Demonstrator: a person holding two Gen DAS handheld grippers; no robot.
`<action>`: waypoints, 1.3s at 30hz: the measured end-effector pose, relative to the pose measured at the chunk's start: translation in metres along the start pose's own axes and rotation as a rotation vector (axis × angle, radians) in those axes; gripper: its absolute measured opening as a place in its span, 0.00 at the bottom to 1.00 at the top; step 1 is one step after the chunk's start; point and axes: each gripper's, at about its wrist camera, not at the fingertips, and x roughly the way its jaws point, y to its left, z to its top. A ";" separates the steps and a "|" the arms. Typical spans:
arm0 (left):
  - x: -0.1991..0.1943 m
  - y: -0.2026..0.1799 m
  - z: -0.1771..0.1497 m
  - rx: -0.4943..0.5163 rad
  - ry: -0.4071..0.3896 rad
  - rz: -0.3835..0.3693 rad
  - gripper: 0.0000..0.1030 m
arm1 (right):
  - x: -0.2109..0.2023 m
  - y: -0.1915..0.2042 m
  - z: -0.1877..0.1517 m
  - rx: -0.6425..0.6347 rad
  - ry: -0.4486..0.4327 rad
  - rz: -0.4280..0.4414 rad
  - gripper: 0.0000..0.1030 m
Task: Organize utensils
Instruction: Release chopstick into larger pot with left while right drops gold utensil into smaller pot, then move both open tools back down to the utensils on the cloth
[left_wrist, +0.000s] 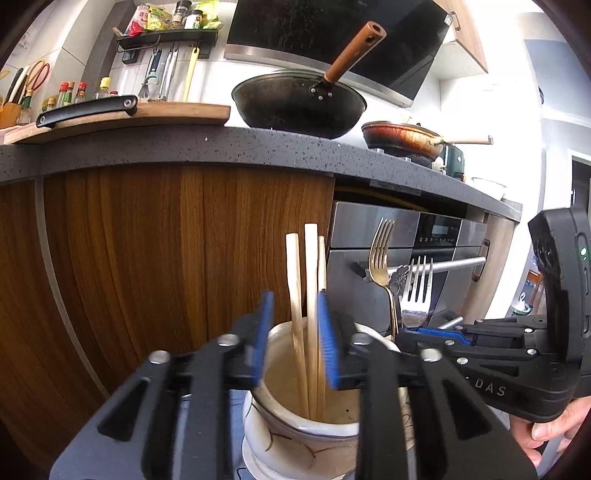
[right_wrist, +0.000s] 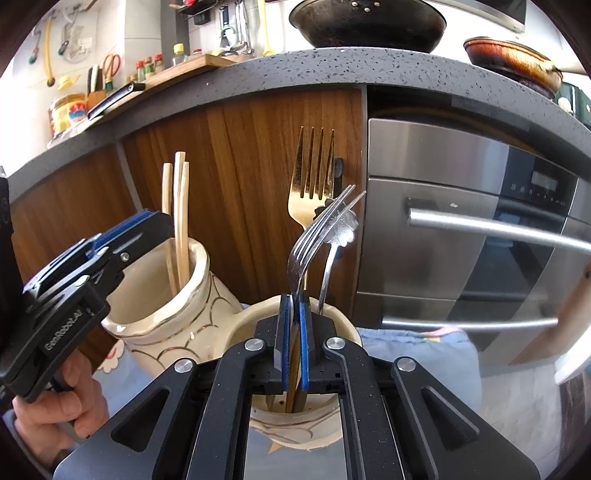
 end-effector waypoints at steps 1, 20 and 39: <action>-0.002 0.000 0.001 0.001 -0.006 0.000 0.39 | 0.000 0.000 -0.001 0.000 0.000 -0.003 0.11; -0.049 0.009 0.012 0.008 -0.045 0.030 0.54 | -0.036 -0.010 -0.013 0.005 -0.036 0.005 0.25; -0.091 0.010 -0.027 0.029 0.097 0.006 0.54 | -0.061 -0.013 -0.051 -0.023 0.032 0.040 0.25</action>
